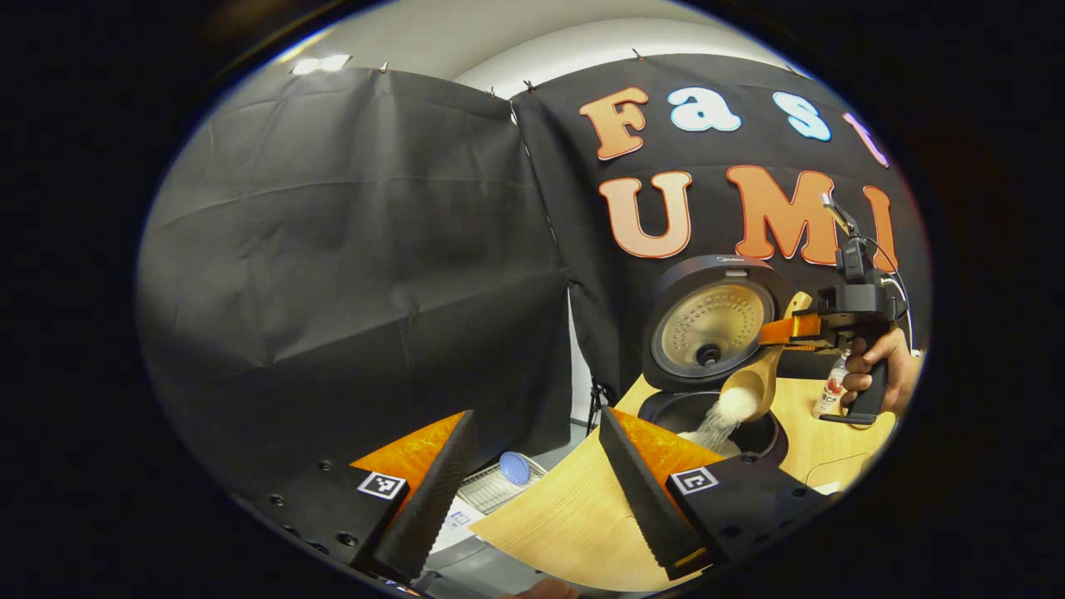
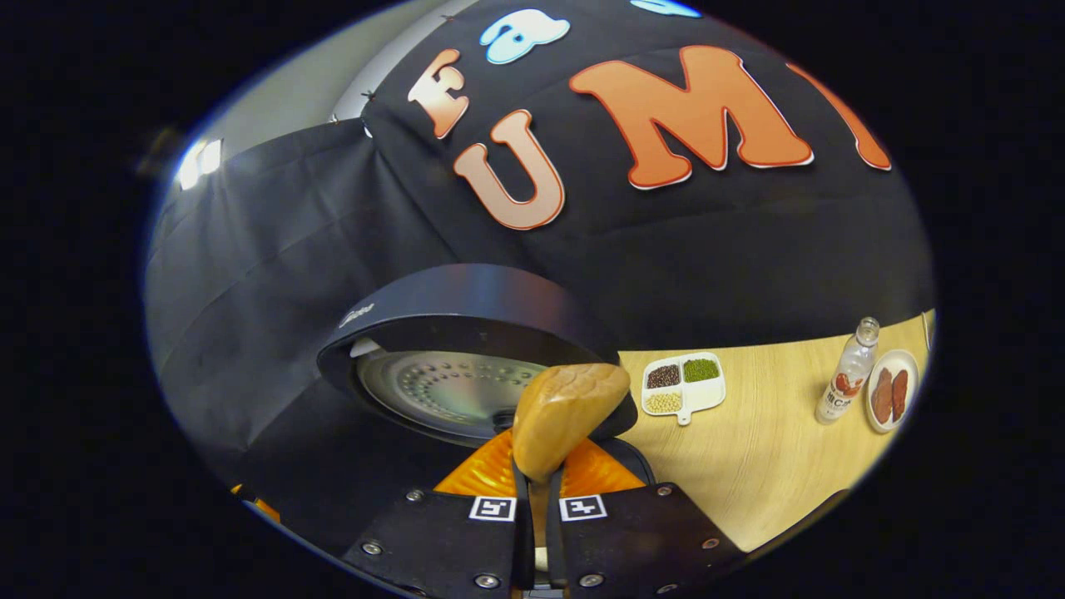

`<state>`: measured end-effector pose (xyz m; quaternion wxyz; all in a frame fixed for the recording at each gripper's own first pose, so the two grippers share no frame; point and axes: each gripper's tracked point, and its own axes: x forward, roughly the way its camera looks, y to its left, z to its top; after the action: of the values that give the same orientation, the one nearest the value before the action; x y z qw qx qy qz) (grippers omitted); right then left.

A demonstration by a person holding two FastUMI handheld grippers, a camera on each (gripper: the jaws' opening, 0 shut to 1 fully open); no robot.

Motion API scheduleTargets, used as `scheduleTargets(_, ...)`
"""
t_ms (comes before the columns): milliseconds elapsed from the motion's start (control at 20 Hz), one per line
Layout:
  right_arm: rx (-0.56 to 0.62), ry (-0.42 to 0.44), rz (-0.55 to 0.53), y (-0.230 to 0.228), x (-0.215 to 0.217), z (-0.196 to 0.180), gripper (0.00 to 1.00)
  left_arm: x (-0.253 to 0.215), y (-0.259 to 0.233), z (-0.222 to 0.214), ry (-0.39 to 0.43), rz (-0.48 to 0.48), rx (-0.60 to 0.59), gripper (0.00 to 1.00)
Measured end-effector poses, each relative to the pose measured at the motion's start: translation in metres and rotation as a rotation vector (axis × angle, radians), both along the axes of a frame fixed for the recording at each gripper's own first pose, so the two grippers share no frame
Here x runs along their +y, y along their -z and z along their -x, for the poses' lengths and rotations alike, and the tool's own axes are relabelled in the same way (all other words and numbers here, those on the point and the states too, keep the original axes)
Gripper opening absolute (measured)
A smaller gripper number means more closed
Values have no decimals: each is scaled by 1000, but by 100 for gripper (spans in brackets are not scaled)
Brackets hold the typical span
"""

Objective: Close the left gripper, press the button to open the rice cooker; take a wooden spoon from the chopstick holder with the right hand, scoop a spoonful of rice and pour it into the rice cooker, then put the wooden spoon back into the chopstick holder.

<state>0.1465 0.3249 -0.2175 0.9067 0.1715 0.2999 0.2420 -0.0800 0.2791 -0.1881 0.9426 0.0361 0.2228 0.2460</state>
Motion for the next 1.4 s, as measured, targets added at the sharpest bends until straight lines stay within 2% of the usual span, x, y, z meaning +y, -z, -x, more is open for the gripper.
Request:
scheduleTargets(300, -193, -139, 184, -12, 9, 14, 5, -8, 0, -5, 14, 2, -10, 95)
scheduleTargets(450, -249, -195, 196, -22, 18, 24, 5, -11, -2, -5, 17, -7, -11, 95)
scheduleTargets(500, -282, -218, 221, -25, 21, 26, 5, -11, -2, -4, 16, -6, -12, 99)
scheduleTargets(550, -322, -236, 247, -29, 23, 28, 5, -11, -2, -4, 14, -2, -14, 95)
scheduleTargets(700, -388, -266, 264, -37, 28, 32, 5, -15, -1, -3, 13, 16, -18, 95)
scheduleTargets(750, -406, -282, 270, -39, 29, 35, 5, -14, -1, -2, 11, 14, -18, 99)
scheduleTargets(800, -433, -293, 285, -43, 28, 37, 5, -15, -1, 0, 10, 12, -17, 99)
scheduleTargets(850, -470, -305, 306, -49, 28, 40, 5, -15, 0, 0, 11, 14, -14, 95)
scheduleTargets(950, -519, -320, 332, -55, 28, 44, 5, -18, 1, -2, 15, 19, -12, 95)
scheduleTargets(1100, -464, -281, 270, -55, 17, 48, 5, -26, -6, -4, 28, 34, -29, 95)
scheduleTargets(1150, -430, -257, 242, -55, 9, 48, 5, -28, -11, -6, 33, 36, -39, 99)
scheduleTargets(1200, -393, -230, 210, -57, -1, 50, 5, -31, -13, -8, 40, 39, -47, 95)
scheduleTargets(1300, -314, -173, 146, -59, -32, 50, 5, -40, -16, -13, 58, 52, -57, 95)
scheduleTargets(1350, -277, -140, 115, -60, -50, 49, 5, -46, -16, -17, 68, 58, -56, 100)
scheduleTargets(1400, -246, -106, 88, -60, -68, 50, 5, -53, -14, -20, 81, 68, -54, 100)
